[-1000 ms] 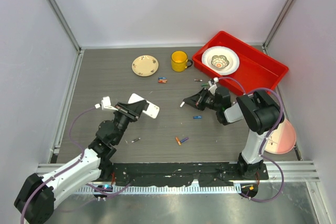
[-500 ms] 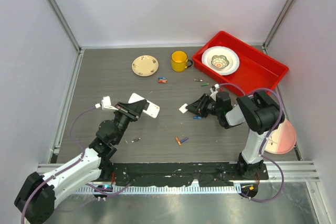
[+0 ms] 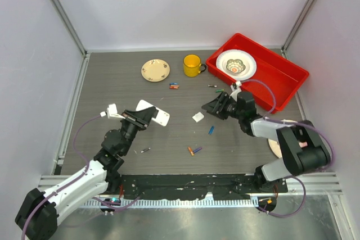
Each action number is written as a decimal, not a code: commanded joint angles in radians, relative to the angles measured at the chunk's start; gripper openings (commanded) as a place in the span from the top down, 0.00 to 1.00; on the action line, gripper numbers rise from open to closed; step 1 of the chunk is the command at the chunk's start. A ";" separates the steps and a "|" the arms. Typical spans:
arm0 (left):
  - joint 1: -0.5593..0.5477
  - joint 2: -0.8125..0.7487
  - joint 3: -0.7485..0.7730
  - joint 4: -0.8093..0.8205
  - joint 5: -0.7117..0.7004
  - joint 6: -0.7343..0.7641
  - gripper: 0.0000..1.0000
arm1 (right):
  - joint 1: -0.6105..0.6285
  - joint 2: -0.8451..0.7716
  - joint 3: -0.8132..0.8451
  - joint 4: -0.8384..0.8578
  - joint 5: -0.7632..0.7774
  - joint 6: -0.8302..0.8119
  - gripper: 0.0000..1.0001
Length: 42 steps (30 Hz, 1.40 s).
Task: Load the batteries into the remote control
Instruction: Place the battery cover at the center of the board.
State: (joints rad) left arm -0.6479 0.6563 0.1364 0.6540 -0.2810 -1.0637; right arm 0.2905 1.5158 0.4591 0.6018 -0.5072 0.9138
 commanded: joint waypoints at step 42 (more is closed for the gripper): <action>0.005 0.175 0.077 0.068 0.641 0.008 1.00 | 0.449 -0.390 0.222 -1.007 0.837 -0.362 0.48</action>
State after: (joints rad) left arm -0.6460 0.8143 0.1741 0.7029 0.3183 -1.0473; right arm 0.7376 1.0698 0.6750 -0.4343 0.3695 0.5335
